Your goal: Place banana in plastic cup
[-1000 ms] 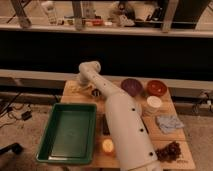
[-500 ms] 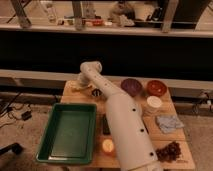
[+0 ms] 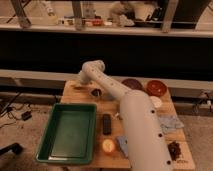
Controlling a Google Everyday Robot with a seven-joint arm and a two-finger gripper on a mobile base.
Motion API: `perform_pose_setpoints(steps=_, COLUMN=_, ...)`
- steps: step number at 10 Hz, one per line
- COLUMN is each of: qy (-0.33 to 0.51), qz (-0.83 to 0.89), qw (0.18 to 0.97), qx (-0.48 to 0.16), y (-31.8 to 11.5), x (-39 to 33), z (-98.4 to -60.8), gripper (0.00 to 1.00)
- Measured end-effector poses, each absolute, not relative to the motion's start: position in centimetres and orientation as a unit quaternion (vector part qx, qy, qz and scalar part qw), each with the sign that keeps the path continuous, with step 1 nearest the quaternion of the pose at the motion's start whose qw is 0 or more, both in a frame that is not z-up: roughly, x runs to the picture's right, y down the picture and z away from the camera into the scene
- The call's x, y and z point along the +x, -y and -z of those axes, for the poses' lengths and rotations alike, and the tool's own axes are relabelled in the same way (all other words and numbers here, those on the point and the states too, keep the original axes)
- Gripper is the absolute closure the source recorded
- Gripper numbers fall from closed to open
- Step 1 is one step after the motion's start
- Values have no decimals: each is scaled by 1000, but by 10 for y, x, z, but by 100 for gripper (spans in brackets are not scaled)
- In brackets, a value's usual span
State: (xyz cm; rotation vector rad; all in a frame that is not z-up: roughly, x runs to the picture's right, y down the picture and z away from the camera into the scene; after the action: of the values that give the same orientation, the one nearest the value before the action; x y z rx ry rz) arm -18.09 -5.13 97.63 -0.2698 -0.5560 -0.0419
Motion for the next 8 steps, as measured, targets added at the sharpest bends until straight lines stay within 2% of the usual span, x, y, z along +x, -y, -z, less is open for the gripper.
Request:
perform_pose_setpoints(steps=4, qy=272, qz=-10, qw=959, qx=-78, y=71, x=-138, z=-947, gripper=88)
perform_pose_setpoints(steps=8, qy=273, qz=-41, qw=959, qx=-54, y=76, x=-111, z=-934, gripper=88)
